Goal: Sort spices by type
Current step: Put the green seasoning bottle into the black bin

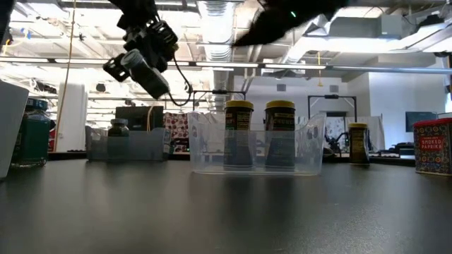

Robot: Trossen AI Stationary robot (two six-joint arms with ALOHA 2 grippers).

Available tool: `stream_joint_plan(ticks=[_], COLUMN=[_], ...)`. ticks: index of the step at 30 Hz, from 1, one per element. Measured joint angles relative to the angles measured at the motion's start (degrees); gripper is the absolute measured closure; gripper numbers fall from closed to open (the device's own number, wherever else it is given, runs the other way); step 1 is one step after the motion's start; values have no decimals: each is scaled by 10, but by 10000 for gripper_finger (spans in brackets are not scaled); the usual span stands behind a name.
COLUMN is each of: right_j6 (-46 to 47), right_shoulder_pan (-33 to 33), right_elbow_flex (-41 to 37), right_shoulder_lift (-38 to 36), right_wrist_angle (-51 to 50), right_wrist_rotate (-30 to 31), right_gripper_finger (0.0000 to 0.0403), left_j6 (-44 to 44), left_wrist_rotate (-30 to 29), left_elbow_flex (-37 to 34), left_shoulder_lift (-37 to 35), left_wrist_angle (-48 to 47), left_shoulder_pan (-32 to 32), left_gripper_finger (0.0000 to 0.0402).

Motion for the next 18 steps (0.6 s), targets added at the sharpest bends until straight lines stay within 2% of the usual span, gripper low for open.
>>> stream_joint_plan(ticks=[5,12,18], right_j6=[-49,-88,-94], right_shoulder_pan=[29,32,29], right_elbow_flex=[91,216,281], right_shoulder_lift=[93,223,289], right_wrist_angle=[-2,-3,-14], right_wrist_rotate=[5,17,18], right_gripper_finger=[33,33,33], left_j6=[-15,-41,-30], left_wrist_rotate=[-7,-21,-24], left_elbow_flex=[0,0,0], left_shoulder_lift=[7,5,5], left_wrist_angle=[-1,-2,-2], left_shoulder_pan=[-2,-8,-23], left_gripper_finger=[197,197,197])
